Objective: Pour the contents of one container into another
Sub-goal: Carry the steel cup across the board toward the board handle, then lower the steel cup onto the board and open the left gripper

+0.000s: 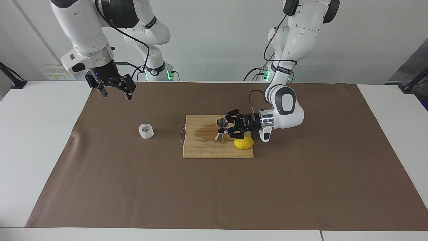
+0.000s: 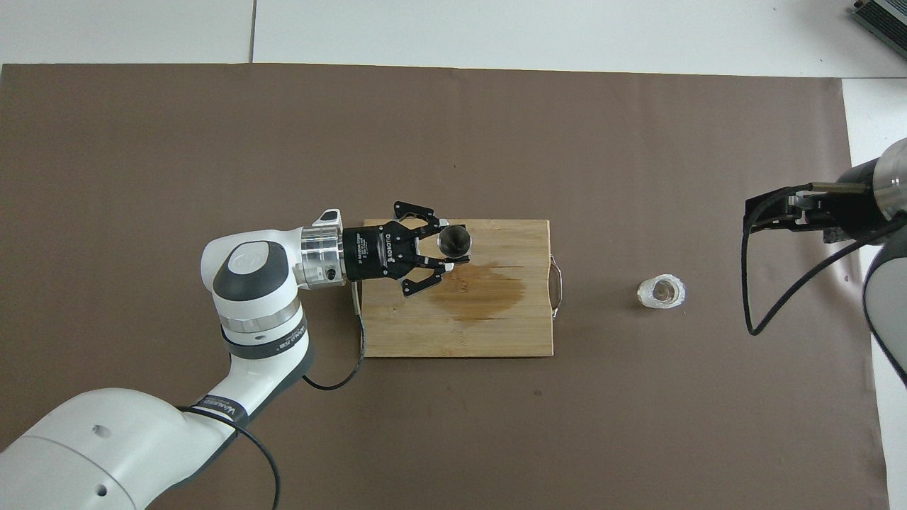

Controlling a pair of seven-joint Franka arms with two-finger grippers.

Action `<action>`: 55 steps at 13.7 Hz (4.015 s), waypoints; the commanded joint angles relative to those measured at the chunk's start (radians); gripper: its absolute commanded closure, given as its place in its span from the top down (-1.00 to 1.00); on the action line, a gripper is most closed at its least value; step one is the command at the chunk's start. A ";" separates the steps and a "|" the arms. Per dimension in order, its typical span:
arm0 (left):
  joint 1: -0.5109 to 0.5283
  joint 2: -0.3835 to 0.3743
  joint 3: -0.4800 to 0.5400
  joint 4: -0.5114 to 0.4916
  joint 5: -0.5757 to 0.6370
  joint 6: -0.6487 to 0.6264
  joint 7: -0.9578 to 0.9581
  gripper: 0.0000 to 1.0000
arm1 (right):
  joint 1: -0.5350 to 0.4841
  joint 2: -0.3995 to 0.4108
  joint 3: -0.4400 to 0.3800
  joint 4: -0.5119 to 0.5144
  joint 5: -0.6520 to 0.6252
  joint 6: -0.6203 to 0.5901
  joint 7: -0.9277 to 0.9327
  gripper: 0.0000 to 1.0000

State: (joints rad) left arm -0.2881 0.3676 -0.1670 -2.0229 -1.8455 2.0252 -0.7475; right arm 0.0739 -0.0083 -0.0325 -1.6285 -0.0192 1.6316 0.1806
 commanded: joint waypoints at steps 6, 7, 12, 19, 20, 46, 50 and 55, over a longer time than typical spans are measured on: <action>-0.195 -0.001 0.018 -0.014 -0.231 0.187 0.036 -1.00 | -0.013 -0.022 0.005 -0.020 0.025 -0.006 -0.030 1.00; -0.204 0.002 0.020 -0.014 -0.257 0.190 0.040 -1.00 | -0.013 -0.022 0.005 -0.020 0.025 -0.006 -0.030 1.00; -0.232 0.025 0.021 -0.014 -0.348 0.193 0.152 -1.00 | -0.014 -0.022 0.005 -0.020 0.025 -0.004 -0.030 1.00; -0.232 0.027 0.021 -0.014 -0.345 0.227 0.171 -1.00 | -0.013 -0.022 0.005 -0.020 0.025 -0.006 -0.030 1.00; -0.233 0.027 0.021 -0.014 -0.347 0.227 0.171 -1.00 | -0.013 -0.022 0.005 -0.020 0.025 -0.004 -0.030 1.00; -0.194 -0.010 0.020 -0.013 -0.241 0.250 0.232 1.00 | -0.037 -0.035 0.016 -0.022 0.025 -0.052 -0.087 1.00; -0.151 -0.036 0.021 -0.017 -0.108 0.224 0.198 1.00 | -0.039 -0.035 0.016 -0.024 0.025 -0.053 -0.099 1.00; -0.065 -0.059 0.027 -0.008 0.159 0.109 0.156 1.00 | -0.052 -0.035 0.014 -0.024 0.025 -0.055 -0.102 1.00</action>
State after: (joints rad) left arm -0.3920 0.3365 -0.1416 -2.0196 -1.7814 2.1910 -0.5498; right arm 0.0418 -0.0204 -0.0222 -1.6297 -0.0191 1.5771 0.1073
